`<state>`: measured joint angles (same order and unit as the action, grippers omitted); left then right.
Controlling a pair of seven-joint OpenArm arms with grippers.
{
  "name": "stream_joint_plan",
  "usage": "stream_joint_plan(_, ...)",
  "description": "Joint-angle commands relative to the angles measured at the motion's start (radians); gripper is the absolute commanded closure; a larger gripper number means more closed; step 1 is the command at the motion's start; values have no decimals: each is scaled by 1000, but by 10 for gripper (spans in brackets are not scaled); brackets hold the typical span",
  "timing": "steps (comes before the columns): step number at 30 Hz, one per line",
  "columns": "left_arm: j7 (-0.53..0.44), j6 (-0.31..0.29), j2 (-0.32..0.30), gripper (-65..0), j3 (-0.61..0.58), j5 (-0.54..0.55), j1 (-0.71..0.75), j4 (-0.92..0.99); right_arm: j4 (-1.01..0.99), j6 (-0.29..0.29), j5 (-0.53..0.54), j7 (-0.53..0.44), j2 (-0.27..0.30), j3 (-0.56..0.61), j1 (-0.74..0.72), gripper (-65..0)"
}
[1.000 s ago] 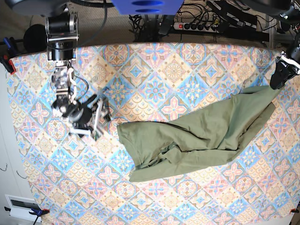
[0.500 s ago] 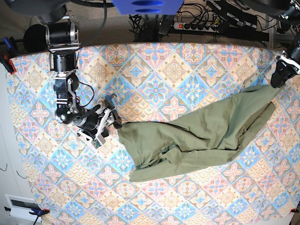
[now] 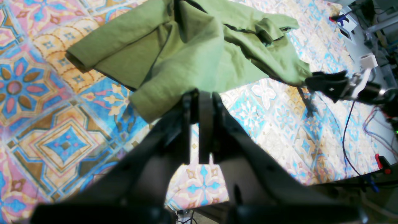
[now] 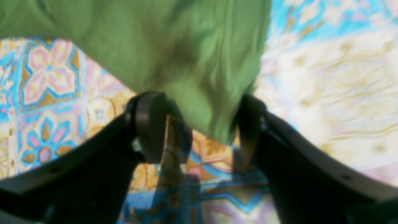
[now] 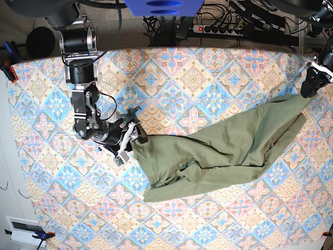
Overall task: Layout the t-shirt on the table in an organized manner, then fold the t-shirt properly
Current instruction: 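Reach the right gripper to the shirt's loose end and grasp it, then pull the shirt's ends apart with both grippers, stretching it out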
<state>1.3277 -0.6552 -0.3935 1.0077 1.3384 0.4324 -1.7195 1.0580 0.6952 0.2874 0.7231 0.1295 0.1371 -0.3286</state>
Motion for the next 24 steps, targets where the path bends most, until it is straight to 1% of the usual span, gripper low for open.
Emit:
stream_joint_plan(1,-29,-5,-22,0,7,20,3,-17,0,3,13,-24,-1,-3,-50,-317)
stream_joint_plan(4,-29,-5,-22,0,7,20,3,-17,-38,3,13,-55,-1,-3,-96,-270)
stream_joint_plan(5,-29,-5,-22,0,7,20,3,-17,-46,3,13,-73,-1,-3,-99,-241)
stream_joint_plan(8,-29,-5,-22,0,7,20,3,-17,-45,3,17,-84,0,-6,-97,-126)
stream_joint_plan(9,-29,-5,-22,0,7,20,3,-17,-38,3,17,-81,3,-7,-97,-75)
stream_joint_plan(10,-29,-5,-20,0,7,20,3,-17,-25,3,17,-69,3,-7,-96,-30)
stream_joint_plan(11,-29,-5,-20,0,6,20,1,-17,3,3,17,-47,3,-9,-96,-7)
stream_joint_plan(13,-35,-5,-18,0,4,20,1,-23,60,3,19,8,6,-20,-93,-15)
stream_joint_plan(16,-32,-5,-17,0,0,19,-19,-23,121,3,19,68,6,-90,-59,-20)
stream_joint_plan(19,-32,-4,-17,0,-39,3,-39,-24,161,3,19,97,6,-132,-37,-21)
stream_joint_plan(22,-33,-4,-17,0,-54,-4,-42,-24,198,3,19,117,8,-143,-36,-21)
stream_joint_plan(24,-33,-4,-17,0,-69,-4,-63,-24,239,3,19,145,31,-178,-34,-21)
